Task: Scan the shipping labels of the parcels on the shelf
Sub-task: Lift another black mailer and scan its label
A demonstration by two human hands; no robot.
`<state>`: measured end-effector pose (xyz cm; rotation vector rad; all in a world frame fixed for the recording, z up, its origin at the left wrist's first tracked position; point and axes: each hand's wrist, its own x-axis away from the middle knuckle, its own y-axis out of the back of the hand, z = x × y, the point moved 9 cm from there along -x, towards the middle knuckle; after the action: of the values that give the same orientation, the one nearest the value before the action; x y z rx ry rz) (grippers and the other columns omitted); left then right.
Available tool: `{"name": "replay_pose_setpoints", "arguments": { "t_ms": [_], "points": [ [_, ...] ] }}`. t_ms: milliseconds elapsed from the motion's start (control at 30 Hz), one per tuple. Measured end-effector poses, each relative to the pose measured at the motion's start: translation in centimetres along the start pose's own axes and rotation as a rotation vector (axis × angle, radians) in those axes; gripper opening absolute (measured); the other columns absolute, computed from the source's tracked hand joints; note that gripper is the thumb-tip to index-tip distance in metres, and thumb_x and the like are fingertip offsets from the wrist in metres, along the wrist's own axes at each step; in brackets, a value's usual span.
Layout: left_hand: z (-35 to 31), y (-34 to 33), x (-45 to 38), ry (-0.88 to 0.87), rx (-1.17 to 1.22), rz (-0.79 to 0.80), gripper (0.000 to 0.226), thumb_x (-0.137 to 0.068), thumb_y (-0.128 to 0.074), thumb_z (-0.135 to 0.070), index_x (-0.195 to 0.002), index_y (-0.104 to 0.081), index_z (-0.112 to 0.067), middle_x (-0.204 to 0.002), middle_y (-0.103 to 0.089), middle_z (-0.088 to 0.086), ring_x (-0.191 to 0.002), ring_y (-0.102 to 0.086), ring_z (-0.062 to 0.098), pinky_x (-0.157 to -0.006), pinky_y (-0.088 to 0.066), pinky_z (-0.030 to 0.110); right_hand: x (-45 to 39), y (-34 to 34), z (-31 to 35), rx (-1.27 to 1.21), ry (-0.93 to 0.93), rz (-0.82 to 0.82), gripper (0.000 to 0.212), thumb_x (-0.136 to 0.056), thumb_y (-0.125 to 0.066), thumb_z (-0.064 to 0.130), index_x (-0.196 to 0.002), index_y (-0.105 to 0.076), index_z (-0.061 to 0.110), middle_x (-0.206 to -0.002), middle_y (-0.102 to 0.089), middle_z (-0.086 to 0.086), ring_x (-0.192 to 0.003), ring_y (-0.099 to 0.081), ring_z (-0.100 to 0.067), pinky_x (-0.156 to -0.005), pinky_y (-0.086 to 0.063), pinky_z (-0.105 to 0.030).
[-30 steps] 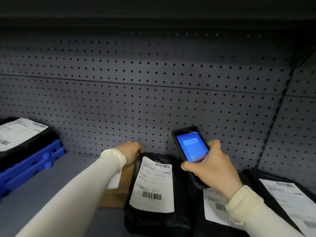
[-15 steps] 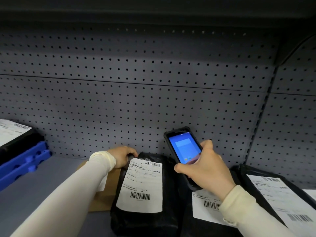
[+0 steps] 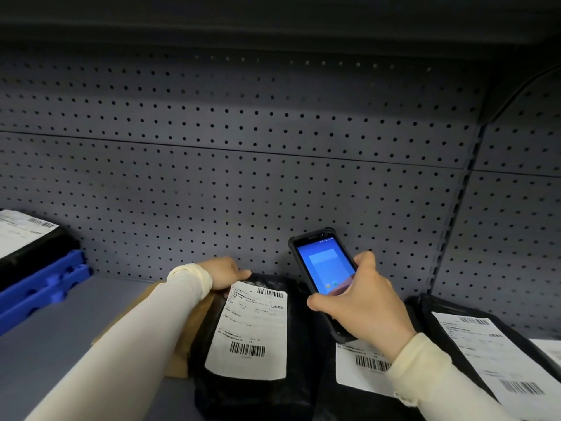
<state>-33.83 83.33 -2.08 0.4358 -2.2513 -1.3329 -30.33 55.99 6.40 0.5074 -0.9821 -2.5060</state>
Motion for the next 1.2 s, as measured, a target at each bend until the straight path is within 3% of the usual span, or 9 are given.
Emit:
{"name": "replay_pose_setpoints", "arguments": {
  "t_ms": [100, 233, 367, 433, 533, 633, 800, 1067, 1200],
  "points": [
    [-0.2, -0.6, -0.3, 0.003, -0.123, 0.086, 0.039, -0.096, -0.038, -0.049, -0.109, -0.064, -0.023, -0.105, -0.070, 0.001, -0.100, -0.063, 0.018, -0.088, -0.037, 0.028, 0.1, 0.2, -0.2, -0.004, 0.003, -0.007, 0.067, -0.065, -0.079, 0.037, -0.107, -0.030, 0.023, -0.076, -0.063, 0.011, -0.072, -0.057, 0.000, -0.057, -0.045, -0.023],
    [-0.2, -0.7, -0.5, -0.035, -0.161, 0.144, 0.026, -0.096, -0.046, -0.039, -0.075, -0.051, -0.025, -0.084, -0.062, -0.003, -0.072, -0.051, 0.012, -0.074, -0.040, 0.025, 0.0, 0.3, -0.5, -0.001, 0.002, -0.011, 0.067, -0.065, -0.078, 0.039, -0.106, -0.028, 0.025, -0.077, -0.063, 0.011, -0.075, -0.057, 0.000, -0.060, -0.048, -0.025],
    [-0.2, 0.3, -0.6, -0.089, -0.062, 0.087, 0.019, -0.091, -0.056, -0.038, -0.075, -0.058, -0.027, -0.080, -0.065, -0.008, -0.079, -0.057, 0.014, -0.091, -0.046, 0.034, 0.0, 0.6, -0.7, 0.009, 0.001, -0.016, 0.066, -0.065, -0.078, 0.040, -0.104, -0.028, 0.025, -0.079, -0.064, 0.011, -0.075, -0.058, -0.001, -0.060, -0.048, -0.025],
    [-0.4, 0.7, -0.1, -0.106, -0.027, 0.066, 0.020, -0.092, -0.056, -0.034, -0.074, -0.056, -0.025, -0.072, -0.062, -0.009, -0.068, -0.054, 0.011, -0.076, -0.046, 0.029, -0.1, 0.6, -0.8, 0.011, 0.000, -0.015, 0.066, -0.065, -0.079, 0.040, -0.103, -0.026, 0.025, -0.080, -0.064, 0.010, -0.075, -0.057, -0.001, -0.062, -0.049, -0.025],
    [-0.5, 1.2, 0.5, -0.121, 0.181, 0.064, 0.016, -0.094, -0.055, -0.021, -0.078, -0.052, -0.018, -0.067, -0.063, -0.006, -0.060, -0.055, 0.010, -0.061, -0.047, 0.027, -0.1, 0.5, -0.8, 0.002, 0.004, -0.010, 0.069, -0.065, -0.079, 0.039, -0.104, -0.023, 0.026, -0.079, -0.064, 0.011, -0.075, -0.056, 0.001, -0.062, -0.048, -0.026],
    [-0.5, 2.5, 1.2, -0.174, 0.352, 0.031, 0.013, -0.094, -0.054, -0.013, -0.081, -0.051, -0.013, -0.064, -0.067, -0.004, -0.071, -0.064, 0.018, -0.077, -0.055, 0.042, -0.1, 0.5, -0.6, -0.003, 0.007, -0.006, 0.070, -0.066, -0.079, 0.039, -0.104, -0.023, 0.025, -0.079, -0.064, 0.011, -0.076, -0.056, 0.001, -0.061, -0.047, -0.026],
    [-1.7, 4.9, 3.1, -0.247, 0.601, -0.031, 0.007, -0.091, -0.058, -0.008, -0.084, -0.057, -0.008, -0.058, -0.068, -0.001, -0.057, -0.067, 0.010, -0.055, -0.056, 0.023, 0.2, 0.3, -0.5, -0.023, -0.007, 0.008, 0.071, -0.065, -0.080, 0.038, -0.104, -0.023, 0.022, -0.080, -0.064, 0.011, -0.076, -0.059, -0.002, -0.067, -0.051, -0.029],
    [-1.5, 6.7, 5.5, -0.257, 0.857, -0.002, 0.017, -0.091, -0.055, -0.010, -0.101, -0.066, -0.003, -0.089, -0.075, 0.014, -0.076, -0.073, 0.018, -0.068, -0.060, 0.026, 0.9, 0.5, -0.3, -0.049, -0.007, 0.019, 0.072, -0.065, -0.080, 0.038, -0.105, -0.022, 0.022, -0.082, -0.065, 0.010, -0.078, -0.057, 0.000, -0.061, -0.046, -0.025],
    [-2.0, 7.8, 6.9, -0.301, 1.017, -0.075, 0.014, -0.093, -0.050, -0.004, -0.092, -0.063, 0.000, -0.073, -0.074, 0.008, -0.060, -0.071, 0.012, -0.053, -0.056, 0.020, 1.4, 0.7, -0.4, -0.050, -0.005, 0.027, 0.070, -0.066, -0.080, 0.038, -0.106, -0.025, 0.020, -0.082, -0.064, 0.010, -0.078, -0.057, 0.000, -0.065, -0.049, -0.027]
  ]
}}
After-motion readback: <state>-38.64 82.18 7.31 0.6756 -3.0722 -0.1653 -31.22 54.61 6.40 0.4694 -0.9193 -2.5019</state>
